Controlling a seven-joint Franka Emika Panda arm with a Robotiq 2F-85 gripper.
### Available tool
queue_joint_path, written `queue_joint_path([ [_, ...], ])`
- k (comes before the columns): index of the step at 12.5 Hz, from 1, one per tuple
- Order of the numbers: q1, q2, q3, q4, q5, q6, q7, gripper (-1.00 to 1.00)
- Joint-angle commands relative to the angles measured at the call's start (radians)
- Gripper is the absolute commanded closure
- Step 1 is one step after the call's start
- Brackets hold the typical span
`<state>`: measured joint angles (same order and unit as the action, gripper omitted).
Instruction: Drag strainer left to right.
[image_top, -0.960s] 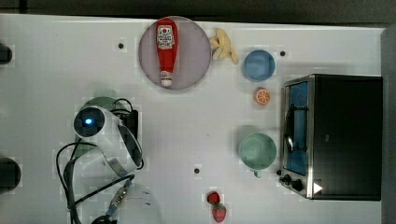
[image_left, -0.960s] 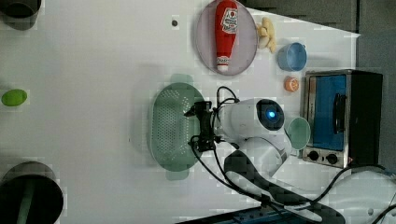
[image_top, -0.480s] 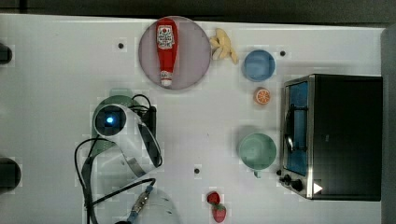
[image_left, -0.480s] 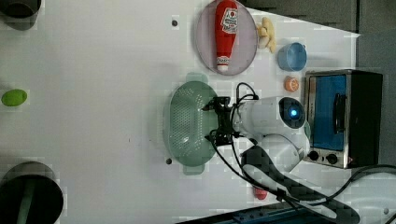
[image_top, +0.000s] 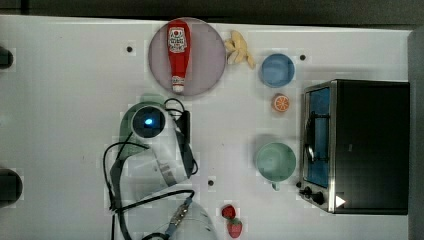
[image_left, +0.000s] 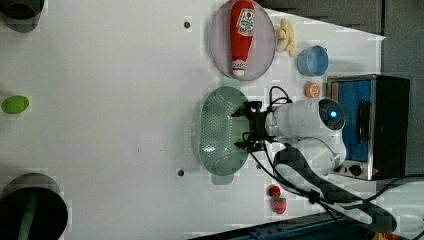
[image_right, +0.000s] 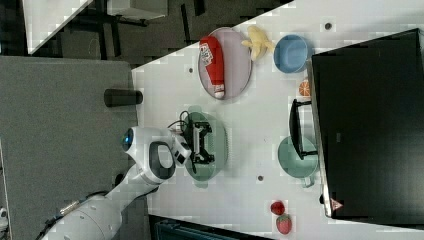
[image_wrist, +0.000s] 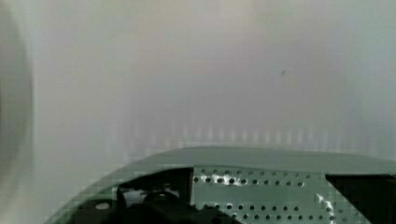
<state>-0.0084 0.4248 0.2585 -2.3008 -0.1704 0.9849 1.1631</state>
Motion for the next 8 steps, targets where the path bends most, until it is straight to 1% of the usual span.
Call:
queue_joint_path([
  [1, -0.030, -0.040, -0.047, -0.013, -0.015, 0.006, -0.106, -1.00],
  [4, -0.033, -0.051, -0.088, -0.027, -0.015, 0.010, -0.133, -1.00],
  [8, -0.037, -0.051, -0.150, -0.036, -0.015, 0.024, -0.238, -1.00],
])
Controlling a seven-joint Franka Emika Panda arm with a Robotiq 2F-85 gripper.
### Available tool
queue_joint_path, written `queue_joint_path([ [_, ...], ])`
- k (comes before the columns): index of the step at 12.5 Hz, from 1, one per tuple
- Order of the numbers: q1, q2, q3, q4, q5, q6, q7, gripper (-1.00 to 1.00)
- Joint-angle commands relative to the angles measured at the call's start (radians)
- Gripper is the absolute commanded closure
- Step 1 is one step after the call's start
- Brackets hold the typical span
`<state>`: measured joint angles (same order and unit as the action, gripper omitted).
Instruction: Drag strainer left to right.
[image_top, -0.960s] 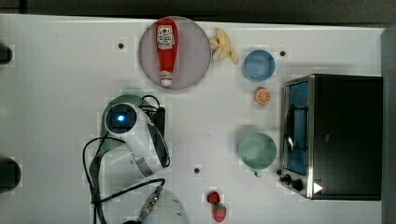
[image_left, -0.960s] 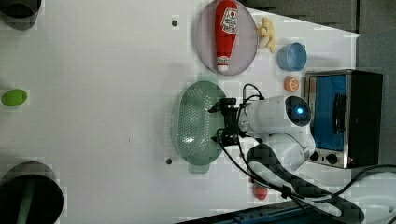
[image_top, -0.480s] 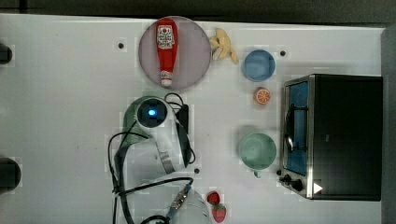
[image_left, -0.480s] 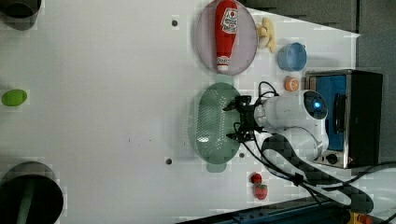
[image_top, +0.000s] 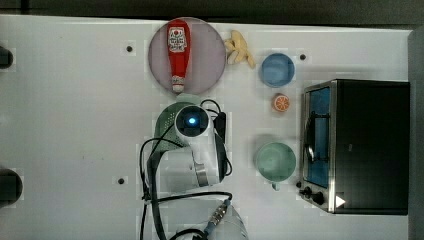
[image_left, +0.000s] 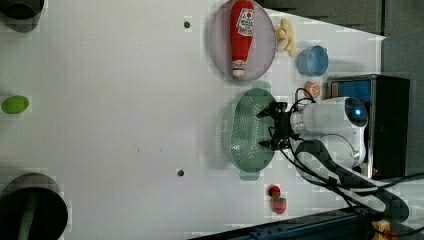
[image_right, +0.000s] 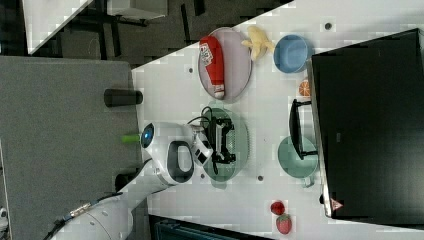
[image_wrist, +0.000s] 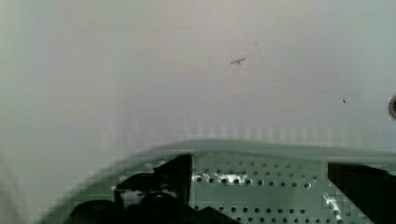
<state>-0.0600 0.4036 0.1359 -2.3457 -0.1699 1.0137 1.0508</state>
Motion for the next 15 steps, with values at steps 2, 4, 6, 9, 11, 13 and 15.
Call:
queue_joint_path([
  [2, 0.010, -0.030, -0.063, 0.008, -0.015, 0.008, -0.164, -1.00],
  [4, 0.008, -0.030, -0.100, 0.007, -0.015, 0.015, -0.200, -1.00],
  [6, 0.007, -0.030, -0.137, 0.007, -0.015, 0.025, -0.224, -1.00],
  [9, 0.006, -0.030, -0.185, 0.007, -0.015, 0.027, -0.256, -1.00],
  [11, 0.006, -0.030, -0.213, 0.007, -0.015, 0.028, -0.295, -1.00],
  [13, 0.006, -0.030, -0.241, 0.007, -0.015, 0.028, -0.301, -1.00],
  [15, 0.006, -0.030, -0.257, 0.010, -0.014, 0.034, -0.301, -1.00],
])
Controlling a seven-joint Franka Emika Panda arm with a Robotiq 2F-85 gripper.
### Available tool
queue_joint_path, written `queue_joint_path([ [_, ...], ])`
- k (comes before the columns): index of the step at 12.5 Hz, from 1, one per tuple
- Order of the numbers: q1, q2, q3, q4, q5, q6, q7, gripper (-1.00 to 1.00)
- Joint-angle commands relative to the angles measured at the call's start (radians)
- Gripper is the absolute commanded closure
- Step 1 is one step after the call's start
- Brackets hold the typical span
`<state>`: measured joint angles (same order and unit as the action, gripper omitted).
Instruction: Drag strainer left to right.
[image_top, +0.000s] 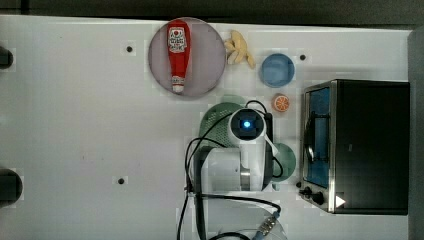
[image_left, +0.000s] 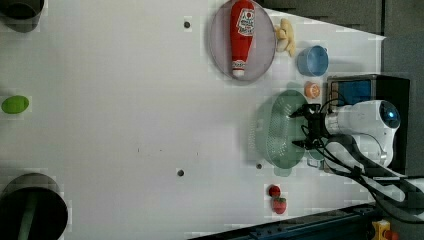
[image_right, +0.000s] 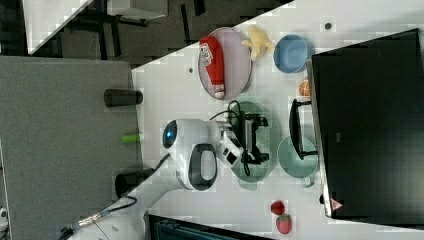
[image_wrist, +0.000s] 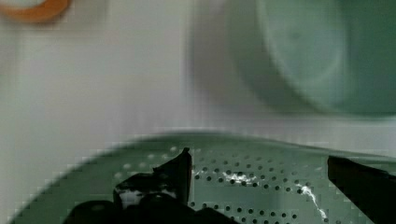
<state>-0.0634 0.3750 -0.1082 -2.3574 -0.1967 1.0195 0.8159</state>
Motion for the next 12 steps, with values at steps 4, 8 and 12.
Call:
queue_joint_path([
  [4, 0.011, -0.117, 0.022, 0.010, 0.013, -0.013, -0.216, -1.00],
  [8, 0.012, -0.365, 0.045, 0.059, 0.023, -0.260, -0.550, -1.00],
  [12, 0.018, -0.558, 0.101, 0.214, 0.143, -0.630, -0.589, -1.00],
])
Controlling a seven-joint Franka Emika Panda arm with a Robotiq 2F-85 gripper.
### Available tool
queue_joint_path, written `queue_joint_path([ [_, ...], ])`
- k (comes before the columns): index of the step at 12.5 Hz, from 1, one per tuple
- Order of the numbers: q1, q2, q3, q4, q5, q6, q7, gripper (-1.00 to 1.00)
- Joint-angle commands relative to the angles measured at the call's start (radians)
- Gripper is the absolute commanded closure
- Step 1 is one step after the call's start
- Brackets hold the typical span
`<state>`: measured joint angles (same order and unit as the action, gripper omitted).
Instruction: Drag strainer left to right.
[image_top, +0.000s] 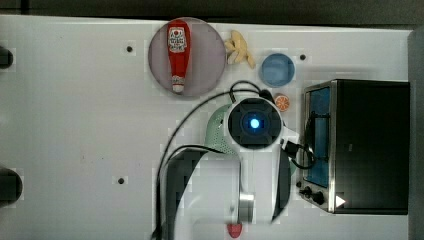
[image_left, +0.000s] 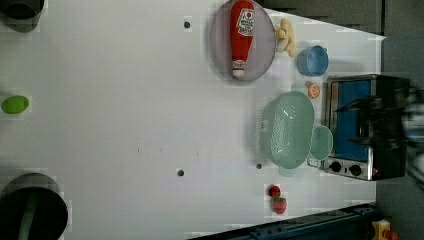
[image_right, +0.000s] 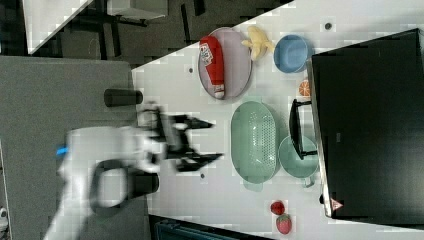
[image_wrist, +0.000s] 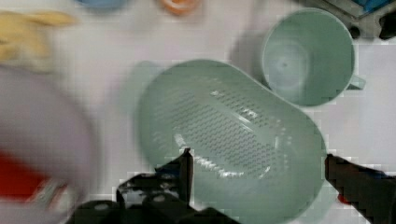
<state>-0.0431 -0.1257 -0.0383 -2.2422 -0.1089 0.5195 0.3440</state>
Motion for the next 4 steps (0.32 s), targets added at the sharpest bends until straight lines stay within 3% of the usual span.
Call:
queue_joint_path([
  [1, -0.002, -0.090, 0.036, 0.143, 0.079, -0.221, -0.145, -1.00],
  [4, -0.003, -0.138, 0.030, 0.258, 0.084, -0.398, -0.326, -1.00],
])
